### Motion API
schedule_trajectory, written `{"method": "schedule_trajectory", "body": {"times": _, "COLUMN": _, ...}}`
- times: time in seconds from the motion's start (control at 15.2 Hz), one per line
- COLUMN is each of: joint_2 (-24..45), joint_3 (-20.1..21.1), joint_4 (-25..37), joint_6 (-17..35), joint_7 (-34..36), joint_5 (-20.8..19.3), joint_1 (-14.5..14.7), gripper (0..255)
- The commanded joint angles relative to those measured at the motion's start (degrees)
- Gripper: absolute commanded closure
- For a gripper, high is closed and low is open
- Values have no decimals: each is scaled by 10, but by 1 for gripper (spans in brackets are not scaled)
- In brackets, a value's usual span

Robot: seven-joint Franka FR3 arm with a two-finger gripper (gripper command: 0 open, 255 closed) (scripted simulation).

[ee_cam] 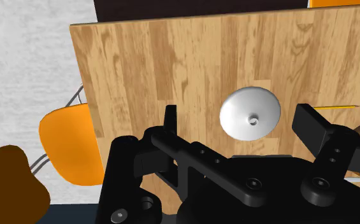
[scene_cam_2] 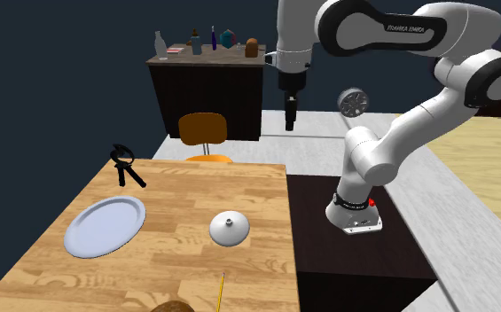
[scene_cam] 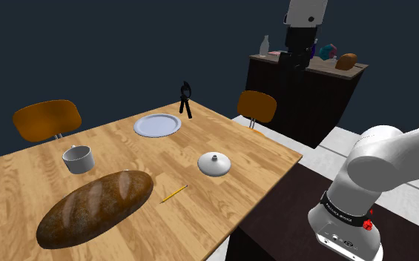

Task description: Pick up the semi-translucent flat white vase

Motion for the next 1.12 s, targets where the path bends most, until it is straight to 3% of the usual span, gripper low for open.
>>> {"method": "schedule_trajectory", "body": {"times": 0.0, "joint_2": 0, "joint_3": 0, "joint_4": 0, "joint_6": 0, "joint_7": 0, "joint_5": 0, "joint_1": 0, "gripper": 0}}
{"method": "schedule_trajectory", "body": {"times": 0.53, "joint_2": 70, "joint_3": 24, "joint_4": -87, "joint_6": 163, "joint_7": 24, "joint_5": 26, "joint_1": 10, "gripper": 0}}
{"method": "schedule_trajectory", "body": {"times": 1.06, "joint_2": 196, "joint_3": 51, "joint_4": -123, "joint_6": 331, "joint_7": 46, "joint_5": 45, "joint_1": 19, "gripper": 0}}
